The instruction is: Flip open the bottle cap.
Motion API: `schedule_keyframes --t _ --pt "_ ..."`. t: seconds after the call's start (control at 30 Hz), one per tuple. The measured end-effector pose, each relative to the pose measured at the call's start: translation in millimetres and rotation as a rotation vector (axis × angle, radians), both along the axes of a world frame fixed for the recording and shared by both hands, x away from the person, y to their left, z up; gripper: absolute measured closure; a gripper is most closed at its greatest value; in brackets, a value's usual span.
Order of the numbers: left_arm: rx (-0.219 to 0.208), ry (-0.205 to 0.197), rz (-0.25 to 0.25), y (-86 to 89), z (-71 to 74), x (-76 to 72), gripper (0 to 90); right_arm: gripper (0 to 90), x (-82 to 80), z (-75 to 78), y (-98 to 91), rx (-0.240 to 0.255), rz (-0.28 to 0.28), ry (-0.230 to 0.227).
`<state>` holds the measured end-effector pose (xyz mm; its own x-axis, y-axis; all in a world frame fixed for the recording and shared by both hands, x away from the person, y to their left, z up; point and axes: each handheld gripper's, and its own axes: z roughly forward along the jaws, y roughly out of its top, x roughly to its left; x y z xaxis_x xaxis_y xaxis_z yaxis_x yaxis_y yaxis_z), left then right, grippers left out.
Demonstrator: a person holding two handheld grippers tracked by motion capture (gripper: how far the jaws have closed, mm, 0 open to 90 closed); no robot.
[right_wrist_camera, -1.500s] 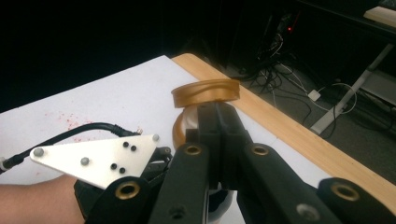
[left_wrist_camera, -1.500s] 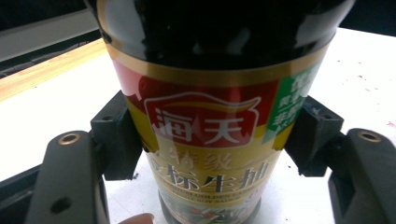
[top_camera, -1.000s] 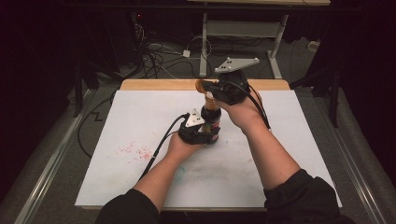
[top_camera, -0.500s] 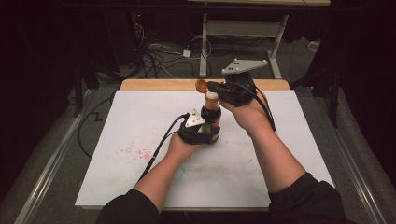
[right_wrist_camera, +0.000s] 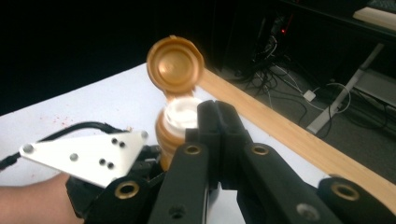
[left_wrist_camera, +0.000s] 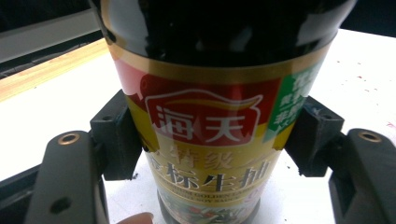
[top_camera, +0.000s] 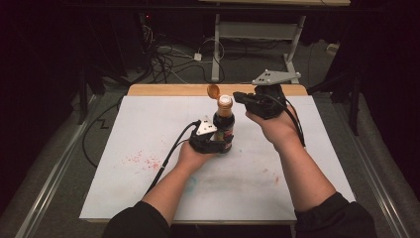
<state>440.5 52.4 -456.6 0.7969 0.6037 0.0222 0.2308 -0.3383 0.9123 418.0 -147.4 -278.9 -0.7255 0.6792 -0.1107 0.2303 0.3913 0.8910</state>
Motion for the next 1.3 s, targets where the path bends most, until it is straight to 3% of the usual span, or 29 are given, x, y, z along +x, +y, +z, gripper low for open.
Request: schedule_keyframes --t 0.47,0.9,1.2,1.3 --pt "-0.001 0.002 0.000 0.1 -0.1 -0.4 28.7 90.0 -0.6 -27.9 -17.8 -0.008 -0.027 0.037" --pt "0.000 0.004 0.000 0.3 0.2 -0.5 28.5 90.0 -3.6 -72.7 -32.0 -0.016 -0.038 0.092" --pt "-0.005 0.007 0.001 0.3 0.1 -0.2 28.3 80.9 -8.4 -108.7 -41.6 -0.015 -0.054 0.142" --pt "-0.002 0.007 0.001 0.4 0.4 -0.4 28.1 71.5 -11.2 -127.3 -44.8 -0.012 -0.059 0.168"
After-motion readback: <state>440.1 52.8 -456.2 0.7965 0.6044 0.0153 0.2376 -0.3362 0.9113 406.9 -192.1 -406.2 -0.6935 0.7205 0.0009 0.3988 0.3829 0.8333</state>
